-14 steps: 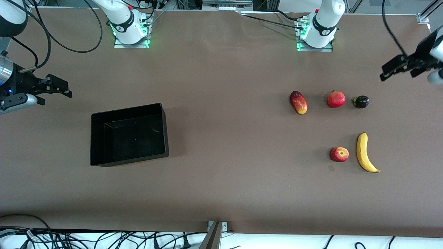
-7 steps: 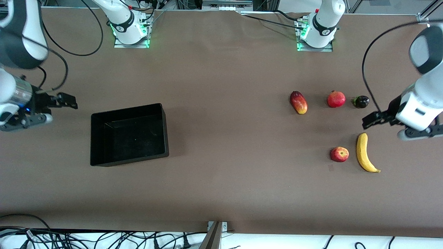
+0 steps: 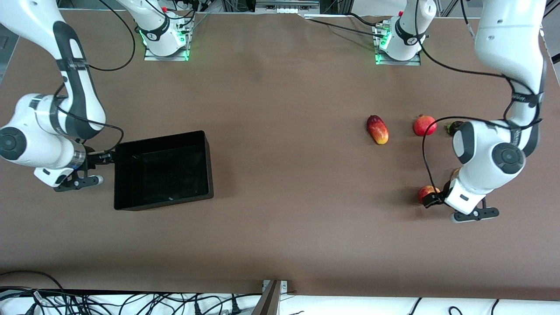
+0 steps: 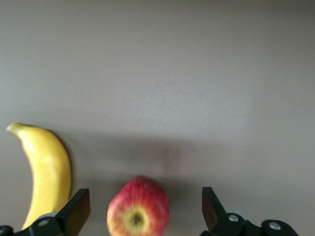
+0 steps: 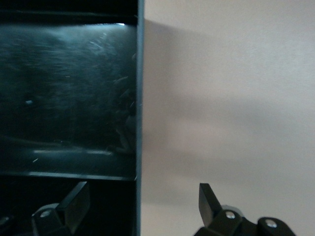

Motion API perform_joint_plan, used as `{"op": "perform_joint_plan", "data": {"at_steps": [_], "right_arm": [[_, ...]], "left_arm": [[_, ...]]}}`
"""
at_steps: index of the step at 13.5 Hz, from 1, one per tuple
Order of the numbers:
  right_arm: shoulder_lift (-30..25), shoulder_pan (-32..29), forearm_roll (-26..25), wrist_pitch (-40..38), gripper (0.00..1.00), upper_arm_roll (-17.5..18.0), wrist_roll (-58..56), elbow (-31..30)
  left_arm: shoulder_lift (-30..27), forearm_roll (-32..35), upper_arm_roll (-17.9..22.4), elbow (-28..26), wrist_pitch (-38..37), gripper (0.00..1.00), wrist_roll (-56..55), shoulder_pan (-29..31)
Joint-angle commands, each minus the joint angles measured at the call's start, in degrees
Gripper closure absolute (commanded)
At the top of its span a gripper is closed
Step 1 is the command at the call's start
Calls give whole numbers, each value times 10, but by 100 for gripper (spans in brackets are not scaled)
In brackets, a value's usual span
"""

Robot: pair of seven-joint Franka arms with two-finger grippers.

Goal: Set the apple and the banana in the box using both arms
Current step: 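Grasp the apple with the left gripper while the right gripper grips the box wall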

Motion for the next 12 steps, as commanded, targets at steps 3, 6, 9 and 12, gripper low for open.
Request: {"op": "perform_joint_plan", "data": {"at_steps": [3, 6, 9, 12], "right_arm": [[6, -10, 1, 73, 57, 6, 7, -57], [5, -10, 3, 68, 100, 7, 9, -53], [-2, 1, 12, 54, 100, 20, 4, -23], [-4, 46, 35, -13, 100, 41, 11, 53]], "left_arm": [[39, -8, 4, 13, 21, 0, -1, -2], [31, -11, 4, -45, 77, 0, 1, 7], [26, -11, 4, -76, 123, 17, 0, 6], [16, -11, 4, -87, 123, 100, 4, 5]]}}
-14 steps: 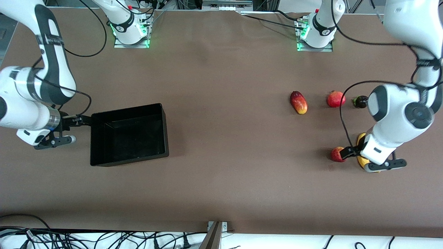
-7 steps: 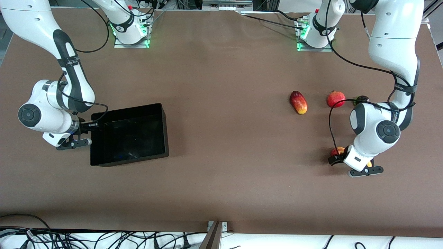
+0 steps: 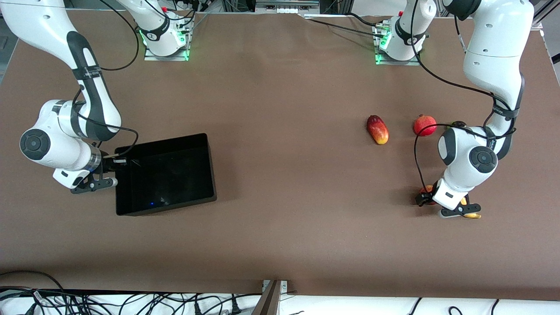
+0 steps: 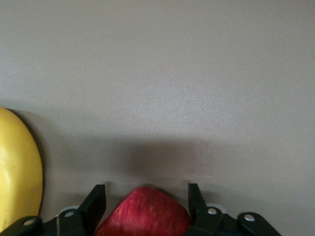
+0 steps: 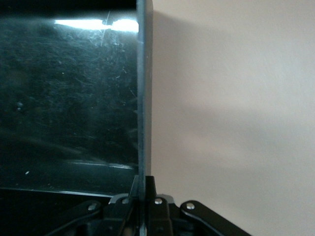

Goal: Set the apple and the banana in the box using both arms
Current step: 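Drag the box with the right gripper while the left gripper lifts the apple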

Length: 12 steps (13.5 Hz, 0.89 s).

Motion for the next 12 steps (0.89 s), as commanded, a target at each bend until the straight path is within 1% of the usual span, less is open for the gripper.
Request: {"op": "perform_joint_plan", "data": {"at_steps": [1, 3, 4, 5, 7, 9, 10, 12], "right_arm": [[-9, 65, 44, -61, 100, 8, 28, 65], [-6, 117, 47, -69, 100, 8, 99, 84], [-3, 146, 47, -69, 100, 8, 134, 90], [5, 177, 48, -68, 100, 8, 173, 99], [18, 231, 48, -63, 100, 9, 270, 103], [37, 281, 50, -58, 100, 9, 346, 108], [47, 299, 66, -49, 100, 9, 374, 116], [68, 322, 111, -42, 100, 9, 394, 131]], "left_arm": [[-23, -10, 2, -24, 6, 100, 8, -5], [-29, -9, 2, -25, 1, 100, 10, -6], [-41, -9, 2, -34, -5, 100, 8, -6], [-56, -9, 2, -37, -23, 100, 4, -10], [-86, -9, 0, -31, -91, 100, -4, -13], [-121, -10, -2, -29, -138, 100, -53, -35], [-142, -11, -2, -28, -162, 100, -95, -48], [-184, -12, -2, -21, -218, 100, -176, -85]]}}
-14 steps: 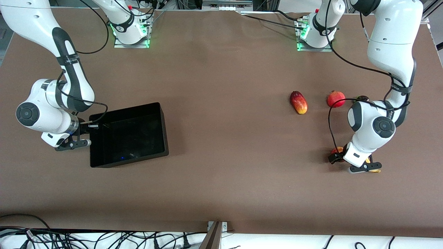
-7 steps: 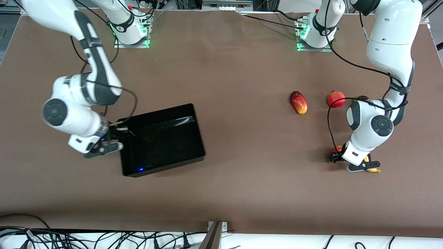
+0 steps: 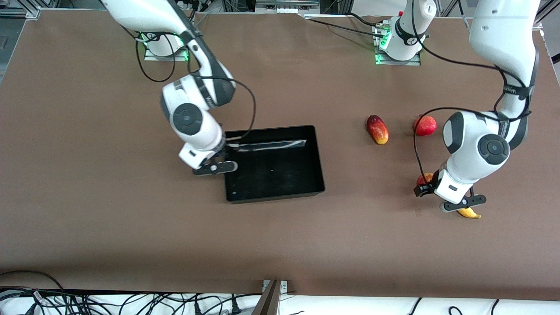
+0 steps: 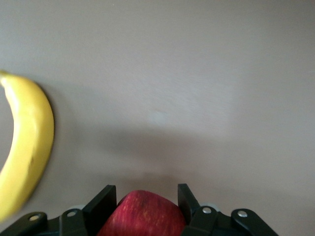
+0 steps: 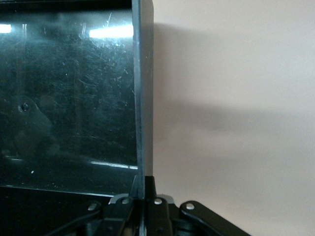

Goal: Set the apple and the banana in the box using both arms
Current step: 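Drag the box with the right gripper while the left gripper lifts the apple, then lower the apple into the box while the right gripper releases the box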

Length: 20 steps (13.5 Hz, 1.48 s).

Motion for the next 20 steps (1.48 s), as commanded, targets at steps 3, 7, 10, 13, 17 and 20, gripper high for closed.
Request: {"op": "perform_joint_plan", "data": {"at_steps": [3, 7, 10, 13, 17, 20], "right_arm": [[39, 45, 76, 33, 100, -6, 46, 43], [63, 80, 77, 76, 100, -6, 89, 43], [77, 96, 76, 102, 100, -6, 108, 43], [73, 92, 74, 104, 0, -8, 105, 43], [25, 62, 66, 43, 0, -38, 77, 56], [-29, 59, 66, -38, 0, -121, 10, 62]], "left_arm": [[-84, -14, 1, 24, -134, 100, -172, -90], [-77, -22, -32, 52, -162, 100, -278, -125], [-56, -22, -71, 74, -162, 100, -334, -127], [-33, -22, -86, 86, -159, 100, -354, -139], [2, -27, -86, 88, -150, 100, -371, -171], [30, -26, -86, 88, -121, 100, -400, -198]]}}
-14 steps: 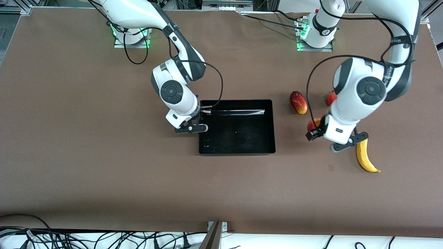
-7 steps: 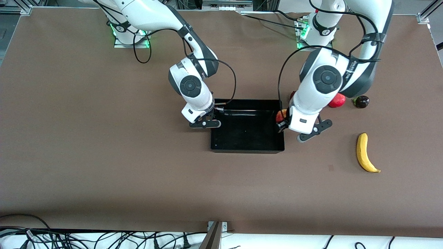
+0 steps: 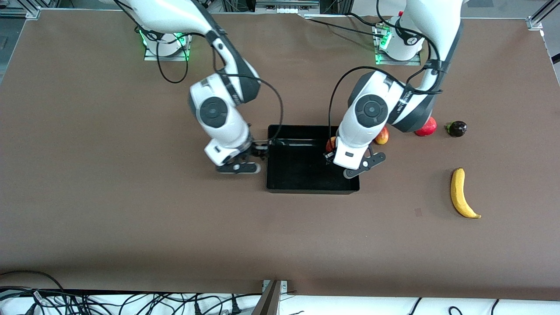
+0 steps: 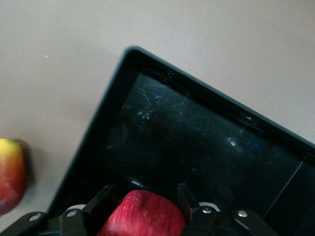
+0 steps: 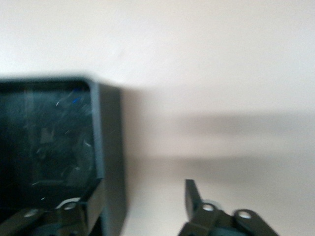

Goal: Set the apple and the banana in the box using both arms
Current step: 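Lower the apple into the box while the right gripper releases the box, then open the left gripper over the box while the right gripper withdraws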

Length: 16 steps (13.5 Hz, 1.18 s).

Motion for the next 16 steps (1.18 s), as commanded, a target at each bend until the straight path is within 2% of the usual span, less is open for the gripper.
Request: {"op": "perform_joint_plan", "data": {"at_steps": [1, 2, 6, 9, 12, 16], "right_arm": [[-61, -7, 9, -70, 0, -71, -57, -6], [-79, -8, 13, -83, 0, -97, -72, -6], [-161, -13, 13, -204, 0, -141, -105, -12], [-226, -12, 9, -265, 0, -178, -133, -26], [-287, -12, -4, -290, 0, -200, -157, -62], [-331, -10, -55, -294, 0, -203, -165, -95]], "left_arm": [[38, -18, 5, 20, 20, 100, -34, -36], [46, -16, 5, 20, 31, 100, -49, -45], [85, -8, 5, 20, 51, 100, -66, -85], [109, -6, 5, 20, 75, 100, -76, -115], [121, -5, 5, 20, 100, 100, -93, -127], [140, -7, 5, 31, 107, 100, -98, -128]]}}
